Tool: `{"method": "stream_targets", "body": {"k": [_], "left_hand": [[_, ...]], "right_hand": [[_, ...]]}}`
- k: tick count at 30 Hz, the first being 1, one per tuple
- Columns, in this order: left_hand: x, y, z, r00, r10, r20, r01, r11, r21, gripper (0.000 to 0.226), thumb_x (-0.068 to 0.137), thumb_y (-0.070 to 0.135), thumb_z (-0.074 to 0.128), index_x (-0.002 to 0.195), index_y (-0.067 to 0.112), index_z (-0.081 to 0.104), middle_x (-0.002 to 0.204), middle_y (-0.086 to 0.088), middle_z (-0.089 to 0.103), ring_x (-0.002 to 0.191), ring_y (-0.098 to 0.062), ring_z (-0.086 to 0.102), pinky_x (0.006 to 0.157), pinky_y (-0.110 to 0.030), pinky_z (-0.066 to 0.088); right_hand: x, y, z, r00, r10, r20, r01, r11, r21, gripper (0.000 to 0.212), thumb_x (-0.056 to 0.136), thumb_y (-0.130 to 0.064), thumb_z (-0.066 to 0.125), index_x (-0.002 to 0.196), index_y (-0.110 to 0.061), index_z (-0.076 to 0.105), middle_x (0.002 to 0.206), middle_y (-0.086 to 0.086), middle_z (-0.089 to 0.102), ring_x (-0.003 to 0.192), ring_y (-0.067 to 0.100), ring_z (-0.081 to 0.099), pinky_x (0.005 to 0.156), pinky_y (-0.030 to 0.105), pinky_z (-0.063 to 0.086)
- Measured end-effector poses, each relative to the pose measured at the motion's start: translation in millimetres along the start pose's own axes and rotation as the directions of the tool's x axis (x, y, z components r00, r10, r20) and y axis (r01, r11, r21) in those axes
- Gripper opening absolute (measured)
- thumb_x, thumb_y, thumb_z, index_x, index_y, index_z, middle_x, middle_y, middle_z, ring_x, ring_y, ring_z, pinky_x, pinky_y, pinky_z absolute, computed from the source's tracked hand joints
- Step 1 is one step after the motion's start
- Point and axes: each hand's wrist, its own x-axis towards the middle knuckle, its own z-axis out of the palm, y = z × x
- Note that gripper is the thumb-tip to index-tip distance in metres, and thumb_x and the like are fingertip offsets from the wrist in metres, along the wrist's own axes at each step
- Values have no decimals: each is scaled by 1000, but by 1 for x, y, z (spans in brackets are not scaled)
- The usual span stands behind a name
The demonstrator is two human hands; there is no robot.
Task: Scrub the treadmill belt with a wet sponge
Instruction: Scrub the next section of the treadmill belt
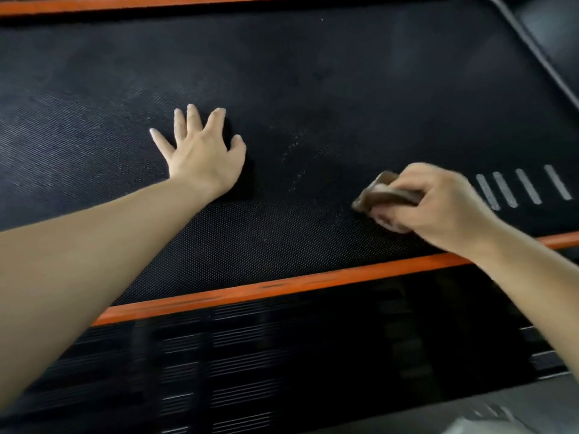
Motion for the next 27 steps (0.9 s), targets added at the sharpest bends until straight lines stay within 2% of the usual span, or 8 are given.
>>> {"method": "stream_targets", "body": {"k": [2,5,7,10,13,18,23,27], "left_hand": [[-1,12,4,999,-51,17,51,999,-3,59,101,51,34,156,28,30,170,-19,3,157,-35,-9,120,-66,-12],[-1,22,12,998,-70,-1,70,996,57,63,101,54,26,157,26,23,169,-24,-2,156,-40,-12,119,-68,-12],[-1,23,15,998,-62,-7,62,994,89,66,101,58,22,159,27,18,169,-25,-3,156,-41,-12,119,-69,-11],[0,23,15,998,-63,-7,63,992,107,66,100,59,21,159,29,18,169,-25,-3,156,-40,-11,119,-68,-10],[-1,24,16,998,-66,-6,67,993,102,65,100,59,22,158,29,19,169,-24,-2,156,-39,-11,120,-68,-10],[-1,24,16,998,-56,-12,57,993,100,66,100,60,22,158,29,19,169,-24,-1,156,-40,-11,120,-68,-9],[1,23,15,998,-62,-3,62,994,90,66,100,61,23,158,30,18,169,-23,-2,156,-38,-12,120,-67,-10],[1,22,17,998,-56,-4,56,995,79,66,99,61,23,157,30,18,169,-24,-3,156,-39,-13,120,-67,-10]], "right_hand": [[-5,3,2,997,9,-72,-13,999,-49,13,76,-41,82,74,-32,73,80,-9,59,73,8,58,66,32,48],[-15,-11,10,987,-93,128,92,996,15,25,75,-56,75,75,-31,75,79,-8,59,70,10,58,63,23,42],[-4,-9,7,982,-120,149,121,993,6,29,76,-55,75,68,-27,73,75,-7,60,66,12,59,64,32,47],[36,6,3,993,-38,-112,21,989,-149,27,85,-41,71,63,-25,67,71,-8,57,65,10,58,64,33,46],[60,2,21,953,72,-293,-120,982,-148,42,88,-54,63,65,-19,63,68,-10,54,68,15,57,65,29,39],[51,-12,35,992,-113,-57,104,983,-149,32,85,-51,65,67,-25,62,71,-10,51,64,7,51,69,38,44],[124,10,22,924,125,-361,-214,952,-219,44,89,-61,54,88,-20,69,85,0,60,88,28,63,86,46,49],[89,-12,46,969,-161,-185,117,967,-226,39,91,-57,64,85,-19,68,77,-4,50,72,22,54,73,41,48]]}}
